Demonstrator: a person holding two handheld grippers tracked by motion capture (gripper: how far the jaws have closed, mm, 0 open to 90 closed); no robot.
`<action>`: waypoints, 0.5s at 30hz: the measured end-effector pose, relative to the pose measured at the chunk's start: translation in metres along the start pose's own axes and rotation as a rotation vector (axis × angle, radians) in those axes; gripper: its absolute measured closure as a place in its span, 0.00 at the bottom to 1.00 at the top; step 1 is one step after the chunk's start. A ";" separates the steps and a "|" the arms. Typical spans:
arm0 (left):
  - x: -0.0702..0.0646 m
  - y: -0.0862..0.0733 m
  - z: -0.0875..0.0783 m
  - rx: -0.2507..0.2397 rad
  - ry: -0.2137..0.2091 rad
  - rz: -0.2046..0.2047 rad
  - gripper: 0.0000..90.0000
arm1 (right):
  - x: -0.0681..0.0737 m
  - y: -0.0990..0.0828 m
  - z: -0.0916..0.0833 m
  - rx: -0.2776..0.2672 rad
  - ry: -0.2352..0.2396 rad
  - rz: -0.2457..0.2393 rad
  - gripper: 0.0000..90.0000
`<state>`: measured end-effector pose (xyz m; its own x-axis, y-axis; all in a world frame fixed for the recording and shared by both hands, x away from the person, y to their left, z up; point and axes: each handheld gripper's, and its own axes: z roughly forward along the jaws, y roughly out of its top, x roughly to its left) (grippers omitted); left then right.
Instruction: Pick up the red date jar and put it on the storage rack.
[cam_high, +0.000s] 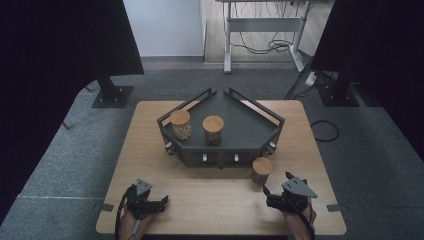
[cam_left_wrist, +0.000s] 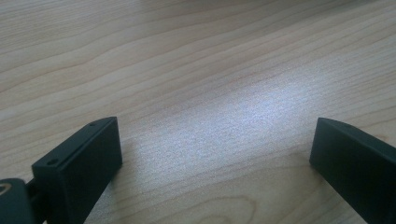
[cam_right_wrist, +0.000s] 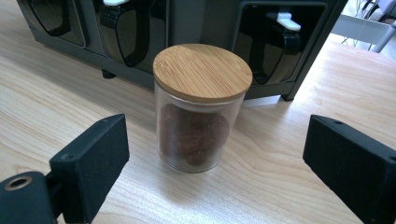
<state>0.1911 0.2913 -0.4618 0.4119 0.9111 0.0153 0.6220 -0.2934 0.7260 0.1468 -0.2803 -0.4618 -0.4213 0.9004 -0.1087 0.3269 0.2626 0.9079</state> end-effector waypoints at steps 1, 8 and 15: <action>0.000 0.000 0.000 0.000 0.000 0.000 0.02 | 0.000 0.000 0.000 -0.001 0.001 -0.001 0.07; 0.000 0.000 0.000 0.000 0.000 0.000 0.02 | 0.000 0.003 0.003 -0.009 0.002 0.001 0.07; 0.000 0.000 0.000 0.000 0.000 0.000 0.02 | 0.001 0.004 0.008 -0.009 0.003 -0.002 0.07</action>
<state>0.1912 0.2914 -0.4618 0.4119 0.9111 0.0152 0.6220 -0.2933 0.7260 0.1548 -0.2751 -0.4612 -0.4245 0.8988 -0.1093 0.3186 0.2612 0.9112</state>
